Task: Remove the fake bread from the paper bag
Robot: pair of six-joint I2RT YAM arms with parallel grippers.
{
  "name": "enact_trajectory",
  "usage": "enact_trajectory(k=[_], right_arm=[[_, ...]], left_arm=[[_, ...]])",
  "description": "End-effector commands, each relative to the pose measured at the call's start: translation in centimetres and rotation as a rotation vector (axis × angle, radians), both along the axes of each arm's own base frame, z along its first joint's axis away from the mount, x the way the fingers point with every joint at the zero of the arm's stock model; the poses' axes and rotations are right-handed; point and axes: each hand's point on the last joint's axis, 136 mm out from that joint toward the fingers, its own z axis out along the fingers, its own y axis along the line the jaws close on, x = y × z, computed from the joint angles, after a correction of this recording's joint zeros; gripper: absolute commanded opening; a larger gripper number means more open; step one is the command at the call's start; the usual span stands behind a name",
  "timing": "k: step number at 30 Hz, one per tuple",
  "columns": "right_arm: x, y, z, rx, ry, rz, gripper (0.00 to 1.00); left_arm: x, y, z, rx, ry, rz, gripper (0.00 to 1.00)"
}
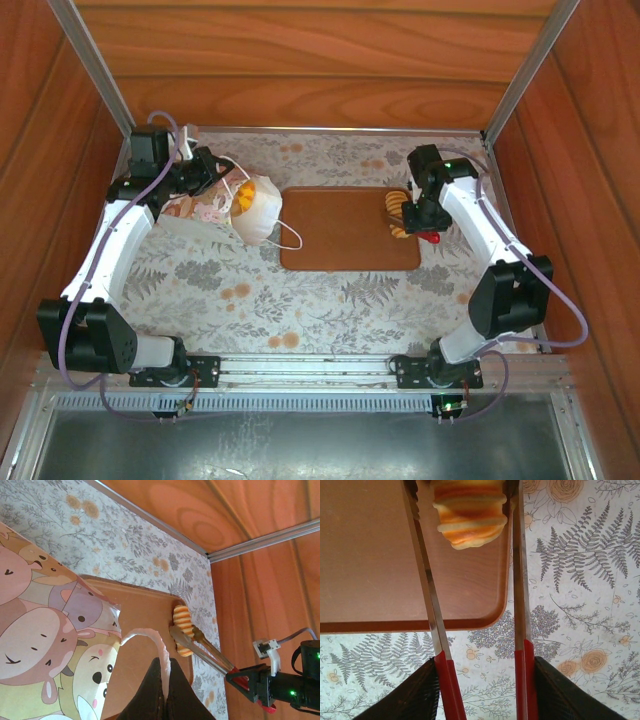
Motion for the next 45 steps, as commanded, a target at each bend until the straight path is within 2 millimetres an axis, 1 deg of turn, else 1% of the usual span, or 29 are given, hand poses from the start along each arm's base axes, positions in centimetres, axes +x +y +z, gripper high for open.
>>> enact_trajectory(k=[1,4,10,15,18,21,23,26,32,37,40,45], right_arm=[[0.1,-0.5,2.3,0.003,-0.065,-0.012,0.51],[-0.2,-0.9,2.6,-0.009,-0.075,-0.016,0.5],[-0.8,-1.0,3.0,-0.006,-0.083,-0.017,0.48],[-0.9,-1.0,4.8,0.018,-0.152,-0.026,0.46],[-1.0,-0.1,6.0,0.08,-0.199,-0.004,0.46],[-1.1,1.6,7.0,0.183,-0.228,0.032,0.45],[-1.2,3.1,7.7,0.269,-0.245,0.066,0.45],[-1.3,5.0,8.4,0.378,-0.26,0.106,0.45],[-1.6,7.6,8.7,0.524,-0.218,0.144,0.44],[-2.4,10.4,9.2,0.663,-0.169,0.218,0.43],[-3.1,12.3,9.2,0.689,-0.16,0.296,0.42],[-4.6,15.8,8.2,0.672,-0.126,0.431,0.42]], left_arm=[[-0.2,-0.2,1.2,-0.005,-0.045,-0.005,0.0],[-0.2,-0.1,1.2,-0.001,-0.049,0.0,0.0],[-0.2,-0.1,1.4,0.001,-0.055,0.003,0.0],[-0.2,-0.1,1.5,-0.001,-0.054,0.004,0.0],[-0.1,-0.1,1.4,-0.001,-0.052,0.004,0.0],[-0.1,-0.1,1.4,-0.002,-0.051,0.003,0.0],[-0.1,-0.1,1.4,-0.002,-0.052,0.003,0.0],[-0.1,-0.1,1.4,-0.001,-0.052,0.004,0.0],[-0.1,0.0,1.4,-0.001,-0.051,0.007,0.0],[-0.1,0.0,1.4,-0.001,-0.051,0.008,0.0],[-0.1,0.0,1.2,0.0,-0.047,0.007,0.0],[-0.1,-0.1,1.2,-0.001,-0.045,0.008,0.0]])
